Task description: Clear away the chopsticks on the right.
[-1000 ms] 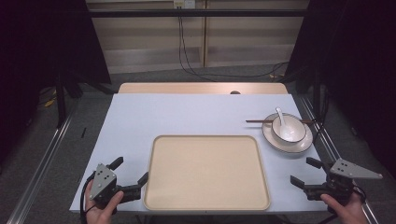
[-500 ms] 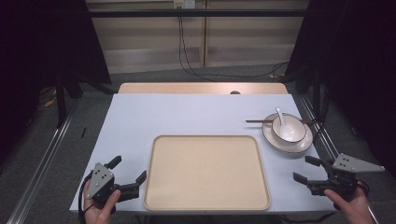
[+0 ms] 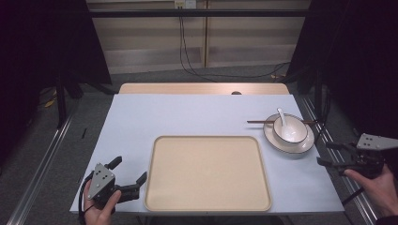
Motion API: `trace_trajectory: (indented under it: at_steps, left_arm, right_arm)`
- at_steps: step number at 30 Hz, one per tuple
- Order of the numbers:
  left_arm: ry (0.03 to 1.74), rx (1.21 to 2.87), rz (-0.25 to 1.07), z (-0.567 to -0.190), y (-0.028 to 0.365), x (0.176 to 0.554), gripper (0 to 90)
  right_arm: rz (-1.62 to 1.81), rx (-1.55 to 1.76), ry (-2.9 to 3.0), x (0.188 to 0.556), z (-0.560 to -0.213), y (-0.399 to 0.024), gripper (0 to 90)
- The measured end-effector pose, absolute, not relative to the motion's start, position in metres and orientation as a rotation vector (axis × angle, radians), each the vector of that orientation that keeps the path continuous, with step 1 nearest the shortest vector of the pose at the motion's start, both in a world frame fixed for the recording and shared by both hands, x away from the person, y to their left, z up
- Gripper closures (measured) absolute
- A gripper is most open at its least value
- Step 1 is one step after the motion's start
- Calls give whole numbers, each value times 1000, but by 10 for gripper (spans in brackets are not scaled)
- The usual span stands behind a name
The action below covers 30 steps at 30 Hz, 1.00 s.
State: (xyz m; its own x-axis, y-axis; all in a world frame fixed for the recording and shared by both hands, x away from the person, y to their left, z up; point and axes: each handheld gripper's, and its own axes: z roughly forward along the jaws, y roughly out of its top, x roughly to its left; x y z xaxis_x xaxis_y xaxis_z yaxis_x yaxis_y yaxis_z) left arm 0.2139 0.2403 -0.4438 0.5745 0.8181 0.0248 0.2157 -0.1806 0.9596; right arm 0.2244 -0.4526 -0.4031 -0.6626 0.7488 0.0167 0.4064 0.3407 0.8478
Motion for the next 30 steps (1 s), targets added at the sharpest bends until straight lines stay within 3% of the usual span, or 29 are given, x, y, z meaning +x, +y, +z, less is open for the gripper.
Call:
trace_trajectory:
  at_steps: [5, 11, 12, 13, 24, 30]
  left_arm:
    - [863, 1709, 680, -444, 241, 215, 18]
    - [865, 1711, 679, -445, 243, 215, 17]
    - [870, 1709, 684, -445, 242, 215, 17]
    - [873, 1713, 686, -445, 242, 215, 17]
    - [861, 1729, 690, -446, 243, 217, 17]
    - [861, 1730, 691, -445, 243, 216, 16]
  right_arm:
    - [1180, 959, 2284, 253, -394, -467, 303]
    - [1127, 975, 2287, 280, -382, -469, 288]
    - [1125, 963, 2299, 285, -379, -469, 343]
    - [1117, 939, 2320, 290, -377, -470, 473]
    - [921, 953, 2468, 356, -384, -474, 534]
    - [864, 988, 2502, 388, -402, -460, 637]
